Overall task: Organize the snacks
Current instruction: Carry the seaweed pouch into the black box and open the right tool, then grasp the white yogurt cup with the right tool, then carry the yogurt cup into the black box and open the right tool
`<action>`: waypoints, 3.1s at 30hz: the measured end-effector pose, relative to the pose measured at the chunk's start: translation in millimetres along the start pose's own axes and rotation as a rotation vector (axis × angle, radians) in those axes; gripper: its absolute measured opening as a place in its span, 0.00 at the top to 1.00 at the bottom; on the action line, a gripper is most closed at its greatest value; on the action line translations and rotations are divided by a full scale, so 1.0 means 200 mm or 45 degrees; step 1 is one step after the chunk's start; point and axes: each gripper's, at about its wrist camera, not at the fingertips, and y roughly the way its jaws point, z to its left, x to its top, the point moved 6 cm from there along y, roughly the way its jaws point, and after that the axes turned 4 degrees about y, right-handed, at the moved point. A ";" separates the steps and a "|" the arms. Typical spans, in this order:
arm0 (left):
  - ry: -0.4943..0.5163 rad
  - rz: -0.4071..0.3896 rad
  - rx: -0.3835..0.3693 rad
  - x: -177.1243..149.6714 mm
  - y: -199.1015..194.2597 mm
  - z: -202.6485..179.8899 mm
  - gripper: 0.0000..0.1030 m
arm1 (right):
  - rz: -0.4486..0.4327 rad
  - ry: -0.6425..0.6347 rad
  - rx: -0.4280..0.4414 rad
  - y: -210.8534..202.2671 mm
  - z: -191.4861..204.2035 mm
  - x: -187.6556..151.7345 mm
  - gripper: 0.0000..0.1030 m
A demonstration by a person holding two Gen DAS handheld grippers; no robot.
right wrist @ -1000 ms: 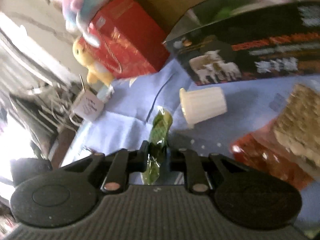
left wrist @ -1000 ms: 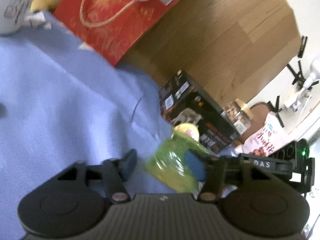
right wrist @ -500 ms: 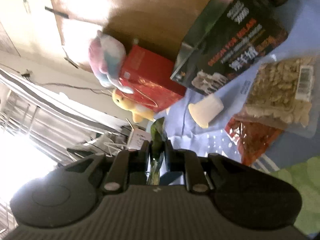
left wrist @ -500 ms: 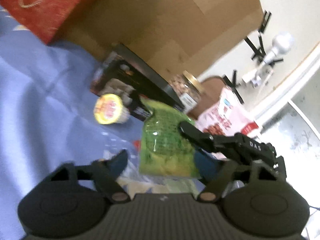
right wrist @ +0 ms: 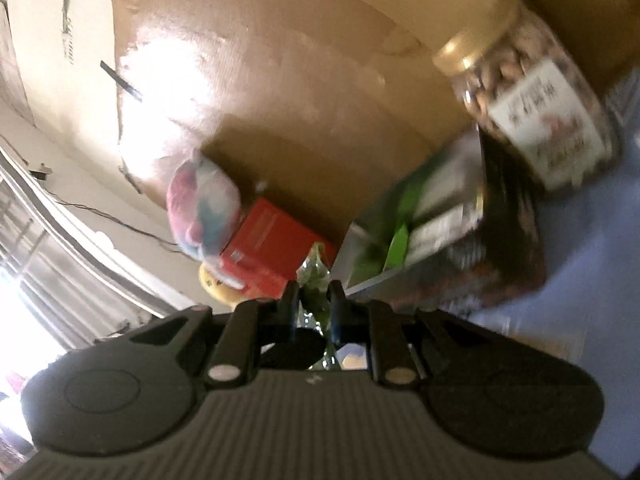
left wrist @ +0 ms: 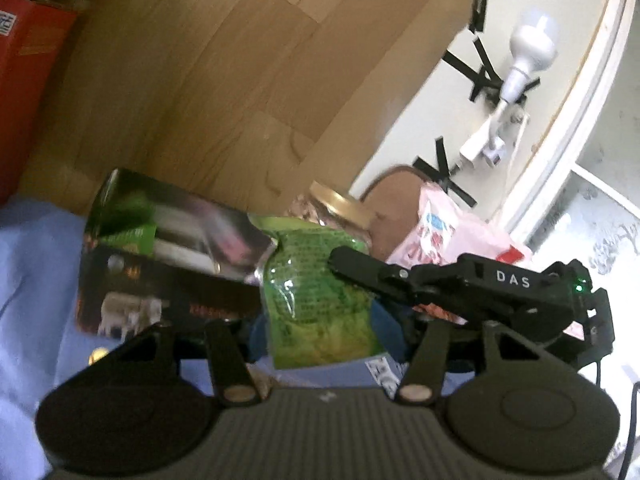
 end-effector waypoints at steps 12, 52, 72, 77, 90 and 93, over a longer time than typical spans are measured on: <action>-0.042 -0.082 0.122 0.06 0.02 0.22 0.50 | -0.048 -0.283 -0.305 0.30 -0.08 0.19 0.80; -0.263 -0.274 0.378 -0.04 -0.55 0.43 0.39 | 0.379 -0.974 -0.706 0.63 0.07 -0.57 0.16; -0.232 -0.135 0.370 -0.07 -0.45 0.40 0.34 | 0.481 -0.986 -0.592 0.55 0.08 -0.74 0.52; -0.183 -0.072 0.377 -0.09 -0.41 0.37 0.34 | 0.522 -1.024 -0.534 0.37 0.12 -0.89 0.52; -0.051 0.092 0.365 -0.18 -0.29 0.28 0.34 | 0.384 -1.015 -0.567 0.19 0.11 -0.96 0.40; -0.039 0.122 0.355 -0.19 -0.27 0.28 0.32 | 0.387 -1.070 -0.577 0.18 0.12 -0.99 0.37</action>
